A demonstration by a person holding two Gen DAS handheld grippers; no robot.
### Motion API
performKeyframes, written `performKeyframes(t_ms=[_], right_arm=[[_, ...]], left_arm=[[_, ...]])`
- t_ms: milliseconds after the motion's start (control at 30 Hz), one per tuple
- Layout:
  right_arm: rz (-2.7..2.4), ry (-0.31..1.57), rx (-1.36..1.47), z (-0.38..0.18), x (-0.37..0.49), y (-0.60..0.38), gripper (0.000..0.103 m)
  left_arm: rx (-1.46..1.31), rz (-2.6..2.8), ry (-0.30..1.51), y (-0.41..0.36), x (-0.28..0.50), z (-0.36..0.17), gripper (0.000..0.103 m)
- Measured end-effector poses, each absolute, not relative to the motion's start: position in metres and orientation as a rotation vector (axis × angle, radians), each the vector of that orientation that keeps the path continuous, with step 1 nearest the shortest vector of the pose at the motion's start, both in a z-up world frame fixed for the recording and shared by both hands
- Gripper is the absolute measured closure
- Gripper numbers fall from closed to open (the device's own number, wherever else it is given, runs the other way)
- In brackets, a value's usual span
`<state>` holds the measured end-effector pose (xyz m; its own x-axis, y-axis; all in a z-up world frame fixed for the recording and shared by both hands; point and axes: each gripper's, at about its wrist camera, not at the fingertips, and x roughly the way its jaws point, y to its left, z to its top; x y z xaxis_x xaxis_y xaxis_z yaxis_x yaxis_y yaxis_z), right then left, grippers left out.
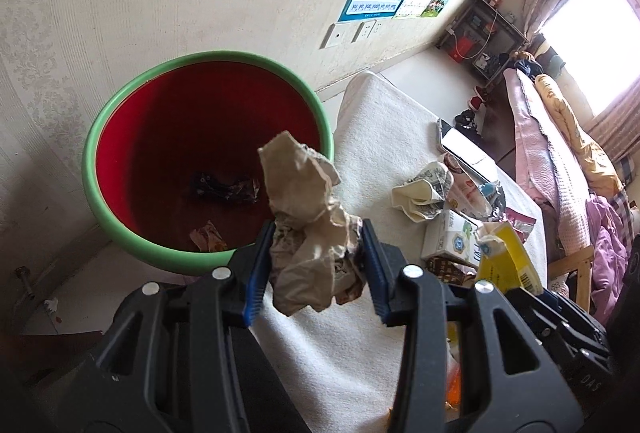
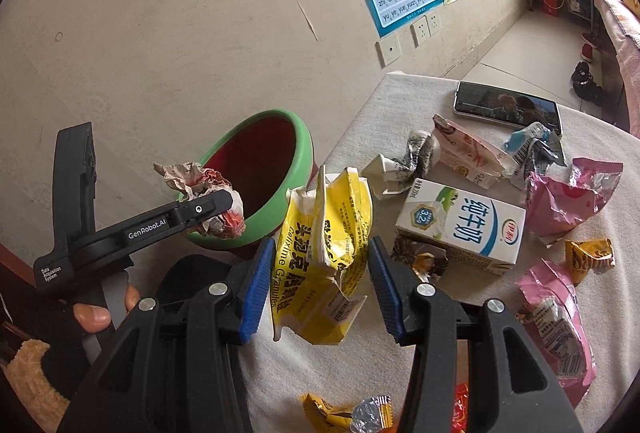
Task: Collect trash
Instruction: 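Drop the brown paper in the bucket while the right tool drops the yellow bag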
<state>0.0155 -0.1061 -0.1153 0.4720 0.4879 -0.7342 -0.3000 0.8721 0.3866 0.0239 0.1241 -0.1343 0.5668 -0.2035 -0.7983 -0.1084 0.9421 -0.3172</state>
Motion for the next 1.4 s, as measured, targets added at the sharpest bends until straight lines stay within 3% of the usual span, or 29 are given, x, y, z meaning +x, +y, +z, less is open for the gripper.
performKeyframes(t_ms=[1400], right_arm=[[0.616,0.959,0.246,-0.100,0.140,0.029,0.056]], left_arm=[[-0.380,0.099,1.003,0.209,0.068,-0.157,0.062]])
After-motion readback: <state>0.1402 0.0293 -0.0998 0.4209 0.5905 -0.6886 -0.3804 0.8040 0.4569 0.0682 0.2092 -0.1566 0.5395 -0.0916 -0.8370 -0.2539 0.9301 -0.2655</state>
